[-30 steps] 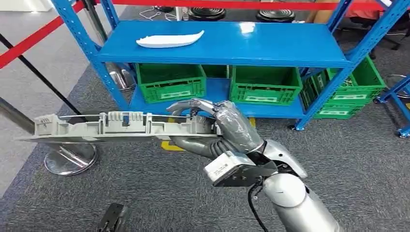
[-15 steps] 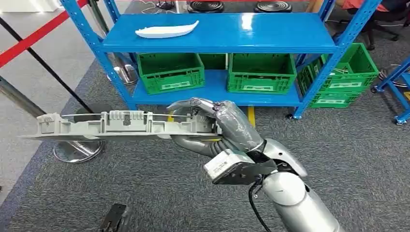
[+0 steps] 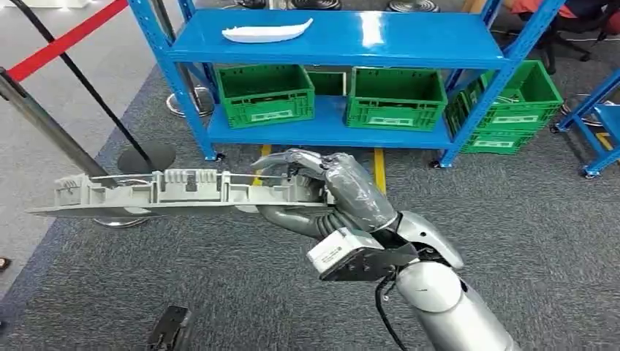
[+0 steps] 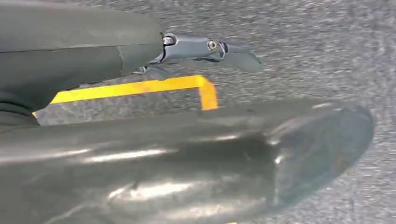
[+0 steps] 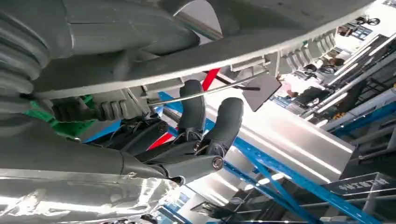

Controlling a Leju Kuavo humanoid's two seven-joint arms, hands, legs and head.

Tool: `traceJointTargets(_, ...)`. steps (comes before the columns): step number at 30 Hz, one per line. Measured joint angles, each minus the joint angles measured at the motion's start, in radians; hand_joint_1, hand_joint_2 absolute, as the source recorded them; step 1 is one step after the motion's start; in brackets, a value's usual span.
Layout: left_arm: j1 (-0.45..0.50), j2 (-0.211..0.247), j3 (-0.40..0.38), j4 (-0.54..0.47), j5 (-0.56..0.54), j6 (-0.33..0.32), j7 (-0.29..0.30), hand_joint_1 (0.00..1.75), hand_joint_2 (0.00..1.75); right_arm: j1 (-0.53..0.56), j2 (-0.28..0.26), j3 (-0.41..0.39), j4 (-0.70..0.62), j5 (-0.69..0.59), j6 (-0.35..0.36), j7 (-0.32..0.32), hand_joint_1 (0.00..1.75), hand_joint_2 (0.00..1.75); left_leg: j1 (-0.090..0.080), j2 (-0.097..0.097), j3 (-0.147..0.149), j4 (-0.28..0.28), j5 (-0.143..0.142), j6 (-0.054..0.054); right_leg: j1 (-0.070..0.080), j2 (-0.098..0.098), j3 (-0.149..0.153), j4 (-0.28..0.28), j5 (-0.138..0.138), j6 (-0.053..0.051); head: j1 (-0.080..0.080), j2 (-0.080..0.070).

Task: Take the parts from the cabinet and place them on the table.

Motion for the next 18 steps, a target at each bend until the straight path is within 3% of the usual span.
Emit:
traceJointTargets(1, 0.001, 0.000, 0.000, 0.000, 0.000, 0.000, 0.000, 0.00, 0.00, -0.001, 0.001, 0.001, 0.000, 0.000, 0.000, 0.000, 1.75, 1.75, -0.003, -0.001, -0.007, 0.000, 0.009, -0.006, 0.002, 0.001, 0.068, -0.094, -0.052, -0.003, 0.001, 0.000)
traceJointTargets(2, 0.001, 0.000, 0.000, 0.000, 0.000, 0.000, 0.000, 0.00, 0.00, 0.001, 0.001, 0.001, -0.001, 0.001, 0.000, -0.001, 1.75, 1.75, -0.002, -0.001, -0.003, -0.005, 0.021, -0.011, 0.006, 0.005, 0.071, -0.105, -0.052, -0.012, -0.005, 0.000)
traceJointTargets(3, 0.002, 0.000, 0.000, 0.000, 0.000, 0.000, 0.000, 0.00, 0.00, -0.001, 0.000, 0.001, -0.001, 0.000, 0.000, 0.000, 1.75, 1.75, 0.001, -0.001, -0.002, -0.010, 0.033, -0.017, 0.008, 0.008, 0.053, -0.113, -0.045, -0.017, 0.001, 0.000)
traceJointTargets(5, 0.007, -0.001, 0.000, 0.000, 0.001, 0.000, 0.000, 0.00, 0.00, -0.002, 0.000, 0.001, -0.001, 0.000, 0.000, -0.001, 1.75, 1.75, 0.002, -0.003, -0.006, -0.026, 0.062, -0.033, 0.011, 0.007, 0.033, -0.110, -0.023, -0.038, 0.005, 0.000)
traceJointTargets(6, 0.010, 0.000, -0.001, 0.000, 0.003, 0.002, -0.001, 0.00, 0.00, -0.004, 0.000, 0.001, 0.000, 0.000, 0.000, -0.001, 1.75, 1.75, 0.007, -0.009, -0.019, -0.024, 0.049, -0.037, 0.003, 0.003, 0.032, -0.115, -0.005, -0.048, 0.005, 0.000)
traceJointTargets(7, 0.013, 0.000, -0.001, 0.000, 0.006, 0.004, 0.000, 0.00, 0.00, -0.003, 0.000, 0.002, 0.001, 0.000, 0.000, 0.000, 1.75, 1.75, 0.001, -0.007, -0.035, 0.009, -0.017, -0.041, 0.002, 0.005, 0.013, -0.119, 0.012, -0.054, -0.002, 0.000)
traceJointTargets(9, 0.012, -0.002, -0.001, 0.000, 0.012, 0.005, 0.000, 0.00, 0.00, -0.003, 0.000, 0.001, 0.001, 0.000, 0.000, 0.000, 1.75, 1.75, 0.001, -0.005, -0.076, 0.166, -0.160, -0.046, 0.002, 0.006, -0.026, -0.119, 0.048, -0.057, -0.007, 0.000)
traceJointTargets(10, 0.010, -0.002, -0.002, 0.000, 0.013, 0.005, 0.000, 0.00, 0.00, -0.003, 0.000, 0.001, 0.001, 0.001, 0.000, 0.000, 1.75, 1.75, 0.001, -0.005, -0.090, 0.248, -0.199, -0.048, 0.002, 0.005, -0.045, -0.118, 0.063, -0.058, -0.007, 0.000)
traceJointTargets(11, 0.008, -0.003, -0.002, 0.000, 0.013, 0.006, 0.000, 0.00, 0.00, -0.003, 0.000, 0.002, 0.002, 0.002, 0.000, 0.000, 1.75, 1.75, 0.001, -0.005, -0.093, 0.305, -0.208, -0.049, 0.002, 0.003, -0.063, -0.118, 0.076, -0.058, -0.007, 0.000)
traceJointTargets(13, 0.006, -0.003, -0.005, 0.000, 0.014, 0.007, 0.000, 0.00, 0.00, -0.003, 0.000, 0.002, 0.003, 0.004, 0.000, 0.000, 1.75, 1.75, 0.002, -0.005, -0.047, 0.303, -0.152, -0.049, 0.002, 0.002, -0.097, -0.118, 0.104, -0.053, -0.007, 0.000)
traceJointTargets(14, 0.006, -0.003, -0.006, 0.000, 0.014, 0.008, 0.000, 0.00, 0.00, -0.003, 0.000, 0.002, 0.003, 0.006, 0.000, 0.001, 1.75, 1.75, 0.002, -0.005, -0.001, 0.255, -0.123, -0.047, 0.001, 0.002, -0.113, -0.118, 0.115, -0.050, -0.007, 0.000)
traceJointTargets(15, 0.003, -0.003, -0.008, 0.000, 0.015, 0.008, -0.001, 0.00, 0.00, -0.003, 0.000, 0.002, 0.003, 0.011, -0.002, 0.001, 1.75, 1.75, 0.002, -0.004, 0.069, 0.176, -0.117, -0.045, 0.000, 0.003, -0.130, -0.117, 0.127, -0.045, -0.008, 0.000)
traceJointTargets(16, -0.002, -0.005, -0.010, 0.000, 0.015, 0.010, -0.008, 0.00, 0.00, -0.004, 0.000, 0.002, 0.002, 0.017, -0.003, 0.001, 1.75, 1.75, 0.002, -0.004, 0.154, 0.084, -0.154, -0.042, 0.003, 0.005, -0.139, -0.114, 0.137, -0.038, -0.008, 0.000)
traceJointTargets(17, -0.007, -0.005, -0.014, 0.000, 0.016, 0.011, -0.014, 0.00, 0.00, -0.005, 0.000, 0.002, -0.001, 0.022, -0.004, 0.001, 1.75, 1.75, 0.000, -0.006, 0.211, -0.013, -0.189, -0.033, 0.006, 0.003, -0.147, -0.108, 0.142, -0.034, -0.006, 0.000)
traceJointTargets(18, -0.011, -0.007, -0.019, 0.000, 0.016, 0.011, -0.016, 0.00, 0.00, -0.004, 0.000, 0.001, -0.001, 0.025, -0.005, 0.000, 1.75, 1.75, -0.002, -0.006, 0.197, -0.004, -0.188, -0.024, 0.006, 0.002, -0.147, -0.112, 0.159, -0.028, -0.004, 0.000)
